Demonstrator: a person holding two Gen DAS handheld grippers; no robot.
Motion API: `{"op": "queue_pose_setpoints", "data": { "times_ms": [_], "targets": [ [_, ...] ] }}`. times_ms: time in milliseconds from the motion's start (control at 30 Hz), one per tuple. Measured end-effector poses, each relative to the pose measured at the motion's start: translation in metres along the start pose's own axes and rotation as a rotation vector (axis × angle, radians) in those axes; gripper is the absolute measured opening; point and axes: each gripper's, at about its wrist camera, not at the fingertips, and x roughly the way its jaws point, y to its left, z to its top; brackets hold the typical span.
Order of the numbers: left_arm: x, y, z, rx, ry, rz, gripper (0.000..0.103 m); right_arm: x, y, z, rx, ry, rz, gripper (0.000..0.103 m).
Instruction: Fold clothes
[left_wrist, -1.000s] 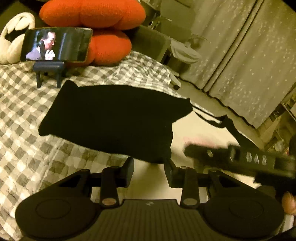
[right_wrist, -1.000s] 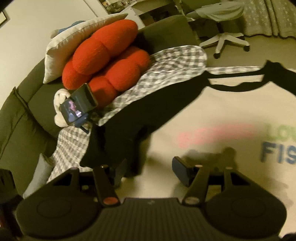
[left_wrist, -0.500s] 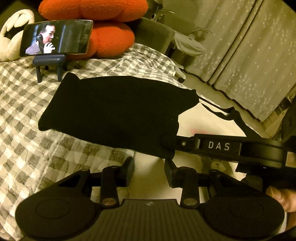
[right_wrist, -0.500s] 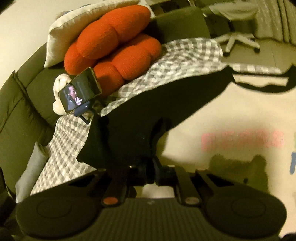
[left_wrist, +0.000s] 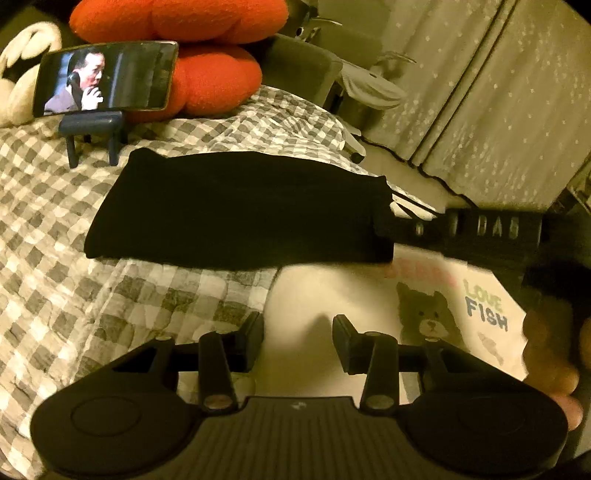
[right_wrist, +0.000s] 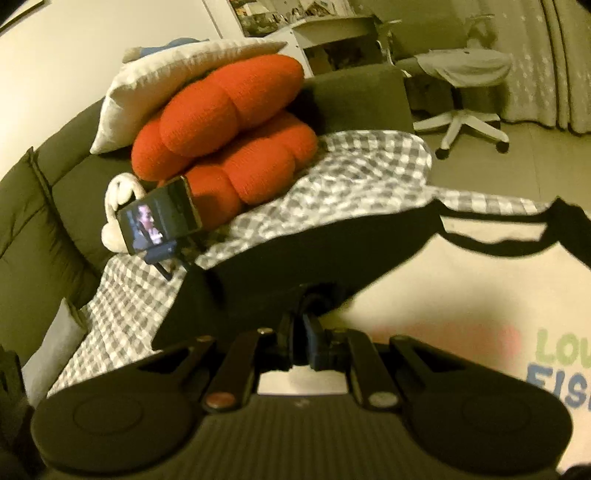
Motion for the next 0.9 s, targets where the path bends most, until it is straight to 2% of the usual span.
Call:
{"op": "queue_pose_setpoints", "data": {
  "times_ms": [167,200,300,400,600,667,700,733,800,833,900],
  "targets": [
    [0.001,-0.004,-0.001,0.029,-0.005,0.015,0.041,0.004,-0.017,-0.006,0.078,0.012,0.030,0.011],
    [0.001,-0.004,-0.001,0.032,-0.004,0.016,0.041,0.005,-0.020,-0.007,0.097,0.019,0.037,0.017],
    [0.001,0.000,0.001,0.006,0.003,-0.001,0.041,0.002,-0.029,-0.011,0.146,0.004,0.059,0.059],
    [0.001,0.005,0.003,-0.025,0.011,-0.019,0.041,0.003,-0.039,-0.013,0.208,0.006,0.084,0.062],
    [0.002,0.003,0.003,-0.010,0.012,-0.010,0.041,0.017,-0.047,-0.009,0.295,0.012,0.130,0.062],
    [0.002,0.001,0.002,0.001,0.012,-0.004,0.041,0.026,-0.047,-0.007,0.317,0.019,0.131,0.058],
    [0.002,0.001,0.002,0.006,0.011,0.000,0.041,0.033,-0.045,-0.007,0.313,0.033,0.125,0.050],
    [0.002,0.000,0.001,0.012,0.011,0.003,0.041,0.039,-0.042,-0.007,0.297,0.050,0.123,0.032],
    [0.002,-0.002,0.001,0.023,0.010,0.009,0.041,0.046,-0.033,-0.008,0.251,0.060,0.100,0.014],
    [0.002,-0.002,0.001,0.027,0.010,0.011,0.041,0.045,-0.027,-0.007,0.218,0.046,0.087,0.009],
    [0.002,-0.002,0.001,0.031,0.010,0.011,0.041,0.038,-0.016,-0.004,0.152,-0.005,0.053,0.009]
  ]
}}
